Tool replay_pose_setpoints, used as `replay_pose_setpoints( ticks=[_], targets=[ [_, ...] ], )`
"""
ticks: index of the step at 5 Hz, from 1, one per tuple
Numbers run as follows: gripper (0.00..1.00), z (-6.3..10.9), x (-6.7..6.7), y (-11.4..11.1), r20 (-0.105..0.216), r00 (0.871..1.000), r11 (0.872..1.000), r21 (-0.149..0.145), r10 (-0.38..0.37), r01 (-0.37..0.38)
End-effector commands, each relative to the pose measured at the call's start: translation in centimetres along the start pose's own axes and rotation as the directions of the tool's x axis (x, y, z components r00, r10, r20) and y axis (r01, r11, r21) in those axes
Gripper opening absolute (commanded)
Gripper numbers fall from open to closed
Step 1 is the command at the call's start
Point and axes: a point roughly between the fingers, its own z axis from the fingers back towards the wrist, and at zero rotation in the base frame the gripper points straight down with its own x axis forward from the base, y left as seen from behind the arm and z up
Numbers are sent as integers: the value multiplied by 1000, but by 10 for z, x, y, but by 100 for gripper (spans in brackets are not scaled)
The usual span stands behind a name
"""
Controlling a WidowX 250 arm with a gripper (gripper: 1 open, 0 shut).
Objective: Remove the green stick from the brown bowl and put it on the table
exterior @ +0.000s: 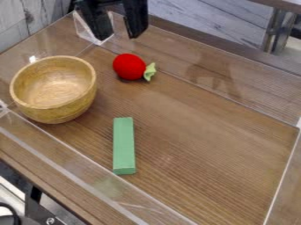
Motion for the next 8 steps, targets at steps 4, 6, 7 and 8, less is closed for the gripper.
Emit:
replay_pose_setpoints(
  ticks=[4, 6, 7, 8],
  targets=[
    [100, 9, -5, -26, 84, 996, 999, 43, -16, 13],
    [100, 8, 3, -18, 127, 992, 999, 45, 15, -21],
    [100, -14, -19, -16, 93, 996, 998, 61, -4, -2],
    [100, -45, -41, -8, 83, 996, 997, 80, -29, 22]
  ],
)
